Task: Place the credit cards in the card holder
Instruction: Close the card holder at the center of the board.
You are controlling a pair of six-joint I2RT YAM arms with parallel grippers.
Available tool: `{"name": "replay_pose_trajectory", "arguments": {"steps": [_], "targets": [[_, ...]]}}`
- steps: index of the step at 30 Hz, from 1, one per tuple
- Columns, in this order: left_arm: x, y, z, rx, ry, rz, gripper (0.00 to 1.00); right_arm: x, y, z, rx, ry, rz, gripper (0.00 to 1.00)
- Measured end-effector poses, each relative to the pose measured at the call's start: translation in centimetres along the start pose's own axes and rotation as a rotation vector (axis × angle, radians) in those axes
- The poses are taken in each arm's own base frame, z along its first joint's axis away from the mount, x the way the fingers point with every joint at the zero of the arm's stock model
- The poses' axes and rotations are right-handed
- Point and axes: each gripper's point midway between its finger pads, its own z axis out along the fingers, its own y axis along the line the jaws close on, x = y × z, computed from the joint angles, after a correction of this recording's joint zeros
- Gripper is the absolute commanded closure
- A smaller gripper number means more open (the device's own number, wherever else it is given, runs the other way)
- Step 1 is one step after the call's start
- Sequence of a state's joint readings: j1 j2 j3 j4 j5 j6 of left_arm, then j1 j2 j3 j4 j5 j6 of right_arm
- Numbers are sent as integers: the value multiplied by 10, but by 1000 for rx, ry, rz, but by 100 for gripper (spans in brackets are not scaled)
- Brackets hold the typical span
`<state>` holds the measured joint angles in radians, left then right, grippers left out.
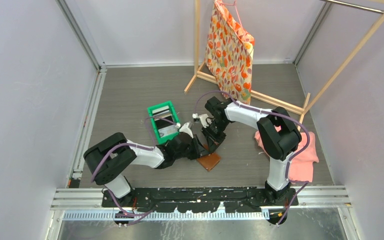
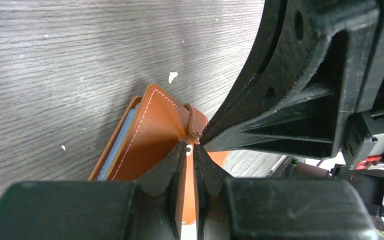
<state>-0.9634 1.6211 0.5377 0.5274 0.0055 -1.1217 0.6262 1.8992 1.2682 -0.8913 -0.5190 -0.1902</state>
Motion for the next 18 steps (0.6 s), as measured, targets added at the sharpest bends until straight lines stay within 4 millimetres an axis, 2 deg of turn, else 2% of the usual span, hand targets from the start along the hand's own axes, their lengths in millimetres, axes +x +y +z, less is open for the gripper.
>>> {"name": "replay_pose_trajectory", "arguments": {"steps": [8, 13, 18], "targets": [[-2, 4, -14, -6, 12, -5, 78, 0, 1, 1, -3, 1, 19, 99], [0, 9, -26, -43, 30, 9, 83, -1, 1, 1, -4, 1, 21, 99], [5, 19, -26, -76, 57, 12, 86, -1, 2, 1, -10, 0, 20, 99]]}}
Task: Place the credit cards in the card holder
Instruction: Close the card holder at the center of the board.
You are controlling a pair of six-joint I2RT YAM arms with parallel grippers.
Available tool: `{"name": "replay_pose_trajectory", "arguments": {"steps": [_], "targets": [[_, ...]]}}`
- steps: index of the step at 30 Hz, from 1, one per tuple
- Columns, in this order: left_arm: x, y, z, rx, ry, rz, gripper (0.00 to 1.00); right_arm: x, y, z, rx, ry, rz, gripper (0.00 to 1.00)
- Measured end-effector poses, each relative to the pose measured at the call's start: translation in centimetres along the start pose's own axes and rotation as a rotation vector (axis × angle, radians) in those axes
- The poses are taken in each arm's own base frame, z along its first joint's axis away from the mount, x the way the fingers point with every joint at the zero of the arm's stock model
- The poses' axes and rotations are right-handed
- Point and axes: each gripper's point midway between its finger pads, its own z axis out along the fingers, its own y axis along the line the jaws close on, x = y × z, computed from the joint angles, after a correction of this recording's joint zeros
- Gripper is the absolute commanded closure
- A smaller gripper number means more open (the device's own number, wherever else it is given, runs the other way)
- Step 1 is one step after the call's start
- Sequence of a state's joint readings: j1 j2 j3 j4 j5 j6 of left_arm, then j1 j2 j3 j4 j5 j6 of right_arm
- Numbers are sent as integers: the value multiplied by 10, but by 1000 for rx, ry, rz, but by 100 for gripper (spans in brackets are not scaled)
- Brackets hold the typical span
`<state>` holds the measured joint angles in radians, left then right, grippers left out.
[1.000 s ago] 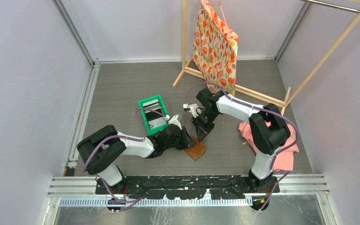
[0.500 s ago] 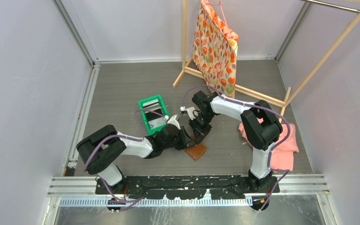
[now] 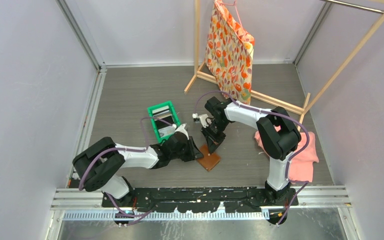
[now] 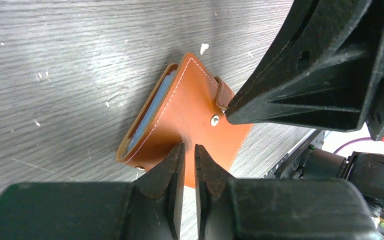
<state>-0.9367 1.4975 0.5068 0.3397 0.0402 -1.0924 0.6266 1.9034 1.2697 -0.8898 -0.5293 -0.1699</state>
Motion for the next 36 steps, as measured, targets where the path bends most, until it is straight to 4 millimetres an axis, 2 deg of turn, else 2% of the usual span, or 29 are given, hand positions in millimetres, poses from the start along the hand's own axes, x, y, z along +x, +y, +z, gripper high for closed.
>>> {"name": "replay_pose_trajectory", "arguments": {"steps": [11, 36], "targets": [[-1, -12, 15, 30, 35, -8, 89, 2, -1, -1, 7, 10, -1, 99], [-1, -12, 16, 28, 31, -8, 90, 5, 1, -1, 60, 37, -77, 99]]}}
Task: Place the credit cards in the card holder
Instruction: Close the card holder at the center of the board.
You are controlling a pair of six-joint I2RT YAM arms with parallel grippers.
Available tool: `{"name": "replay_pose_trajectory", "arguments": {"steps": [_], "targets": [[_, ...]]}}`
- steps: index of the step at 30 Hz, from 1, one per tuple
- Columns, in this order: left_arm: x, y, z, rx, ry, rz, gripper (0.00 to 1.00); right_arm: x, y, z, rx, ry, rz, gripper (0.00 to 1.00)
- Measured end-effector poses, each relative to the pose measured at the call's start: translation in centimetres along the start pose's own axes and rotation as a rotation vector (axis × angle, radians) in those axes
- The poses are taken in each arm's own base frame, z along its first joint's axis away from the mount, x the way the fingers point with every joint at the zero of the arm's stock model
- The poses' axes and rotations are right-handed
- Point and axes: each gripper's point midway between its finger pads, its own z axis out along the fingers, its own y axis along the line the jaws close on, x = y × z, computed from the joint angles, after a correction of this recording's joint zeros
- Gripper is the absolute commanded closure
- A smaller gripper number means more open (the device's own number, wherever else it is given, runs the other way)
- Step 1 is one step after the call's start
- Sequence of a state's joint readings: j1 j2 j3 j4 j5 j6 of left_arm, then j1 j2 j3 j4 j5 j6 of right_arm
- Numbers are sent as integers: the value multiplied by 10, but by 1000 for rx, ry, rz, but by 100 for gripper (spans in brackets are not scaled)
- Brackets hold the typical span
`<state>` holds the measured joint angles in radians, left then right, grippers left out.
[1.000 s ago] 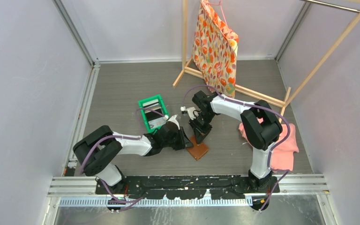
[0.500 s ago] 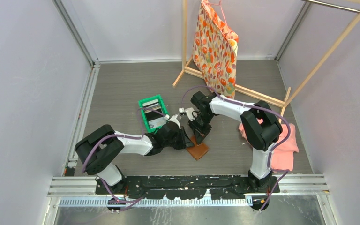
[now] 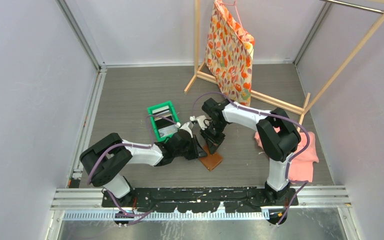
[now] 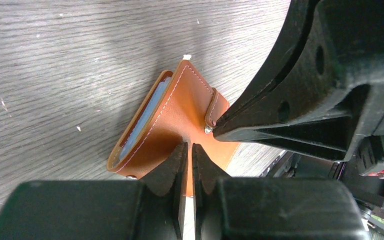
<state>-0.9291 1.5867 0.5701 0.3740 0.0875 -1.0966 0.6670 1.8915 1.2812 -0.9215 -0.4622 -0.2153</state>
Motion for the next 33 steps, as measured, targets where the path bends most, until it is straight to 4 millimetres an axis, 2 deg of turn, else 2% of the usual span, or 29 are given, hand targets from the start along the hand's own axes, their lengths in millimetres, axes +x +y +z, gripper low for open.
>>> {"name": "replay_pose_trajectory", "arguments": {"steps": [27, 33], "targets": [[0, 0, 0, 6, -8, -19, 90, 2, 2, 6, 71, 27, 53, 99], [0, 2, -1, 3, -10, -54, 90, 6, 13, 19, 11, 60, 94, 99]]}}
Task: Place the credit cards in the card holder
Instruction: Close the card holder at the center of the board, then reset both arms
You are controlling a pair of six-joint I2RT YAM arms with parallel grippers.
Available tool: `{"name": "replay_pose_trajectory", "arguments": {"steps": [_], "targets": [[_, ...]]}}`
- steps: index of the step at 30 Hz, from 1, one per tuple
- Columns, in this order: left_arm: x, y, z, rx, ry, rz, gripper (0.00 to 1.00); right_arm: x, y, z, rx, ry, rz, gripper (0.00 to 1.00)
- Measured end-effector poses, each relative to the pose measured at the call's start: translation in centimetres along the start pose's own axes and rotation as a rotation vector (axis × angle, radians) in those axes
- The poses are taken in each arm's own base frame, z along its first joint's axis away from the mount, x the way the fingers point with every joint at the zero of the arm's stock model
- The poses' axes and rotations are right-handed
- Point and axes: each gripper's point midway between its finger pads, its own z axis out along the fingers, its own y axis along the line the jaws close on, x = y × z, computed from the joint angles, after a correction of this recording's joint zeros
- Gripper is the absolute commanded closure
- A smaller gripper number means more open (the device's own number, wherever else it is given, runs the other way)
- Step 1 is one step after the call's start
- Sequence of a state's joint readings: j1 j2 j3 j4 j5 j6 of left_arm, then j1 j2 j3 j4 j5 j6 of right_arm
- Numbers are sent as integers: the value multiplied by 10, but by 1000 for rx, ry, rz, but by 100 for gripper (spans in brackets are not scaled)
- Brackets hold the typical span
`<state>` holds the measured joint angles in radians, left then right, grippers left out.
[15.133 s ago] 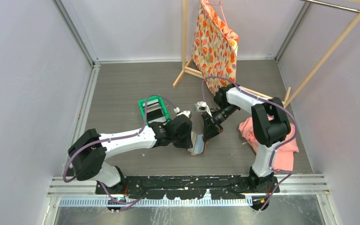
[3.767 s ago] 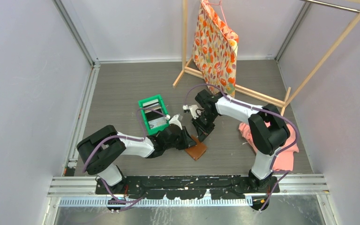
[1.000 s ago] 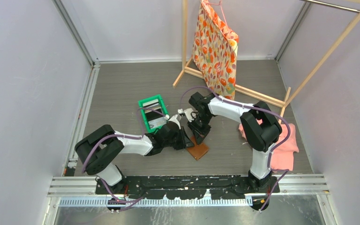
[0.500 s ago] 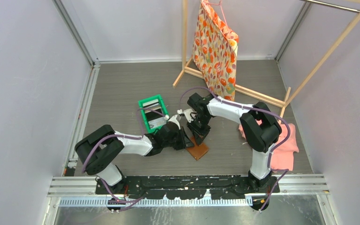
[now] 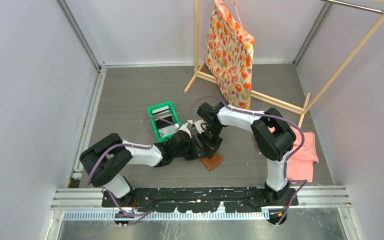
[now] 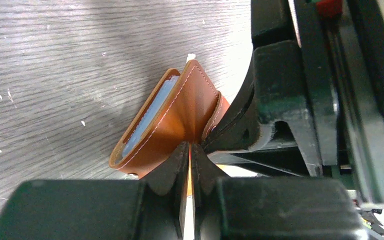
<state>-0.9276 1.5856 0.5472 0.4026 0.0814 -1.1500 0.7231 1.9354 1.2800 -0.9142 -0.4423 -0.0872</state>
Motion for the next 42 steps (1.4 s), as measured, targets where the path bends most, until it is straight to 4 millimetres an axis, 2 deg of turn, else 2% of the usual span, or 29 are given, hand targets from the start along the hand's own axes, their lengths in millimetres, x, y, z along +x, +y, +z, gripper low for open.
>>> {"name": "replay_pose_trajectory", "arguments": {"steps": [2, 6, 11, 12, 13, 14, 17, 19, 21, 22, 24, 25, 27, 28, 32, 35, 38, 42], "targets": [[0, 0, 0, 1, -1, 7, 89, 0, 1, 0, -2, 3, 1, 88], [-1, -1, -1, 3, -5, 13, 84, 1, 7, -3, -39, 8, 0, 57], [0, -2, -10, 1, 4, 74, 74, 11, 10, -15, -100, 21, -69, 51], [0, -1, -13, -1, 4, 91, 68, 12, 10, -19, -110, 16, -88, 50], [1, 2, -16, -17, 11, 111, 63, 14, 11, -26, -123, 7, -110, 49], [-3, -4, -22, -1, -2, 126, 58, 15, 13, -34, -131, -11, -133, 48], [-12, -12, -39, 7, -23, 177, 53, 13, 17, -69, -138, -124, -215, 47], [-20, -24, -57, 32, -53, 225, 51, 11, 20, -99, -119, -230, -269, 46], [-29, -39, -76, 68, -85, 279, 45, 12, 16, -132, -71, -353, -303, 41], [-34, -46, -88, 85, -105, 311, 41, 14, 12, -149, -37, -421, -308, 35], [-44, -66, -117, 138, -159, 385, 28, 23, -2, -182, 53, -559, -302, 7], [-48, -72, -127, 154, -178, 414, 20, 29, -7, -195, 95, -616, -293, 1], [-58, -87, -154, 193, -233, 475, 4, 39, -18, -216, 177, -712, -271, 0], [-61, -93, -166, 207, -255, 499, 1, 47, -22, -231, 229, -777, -251, 0], [-79, -117, -222, 255, -373, 593, 0, 64, -19, -277, 297, -940, -171, 0], [-92, -130, -255, 252, -441, 638, 0, 63, -9, -308, 293, -1029, -107, 0], [-105, -145, -287, 245, -496, 669, 0, 62, -4, -327, 302, -1097, -26, 0], [-117, -161, -330, 237, -557, 692, 0, 67, 14, -359, 323, -1190, 15, 0]]}}
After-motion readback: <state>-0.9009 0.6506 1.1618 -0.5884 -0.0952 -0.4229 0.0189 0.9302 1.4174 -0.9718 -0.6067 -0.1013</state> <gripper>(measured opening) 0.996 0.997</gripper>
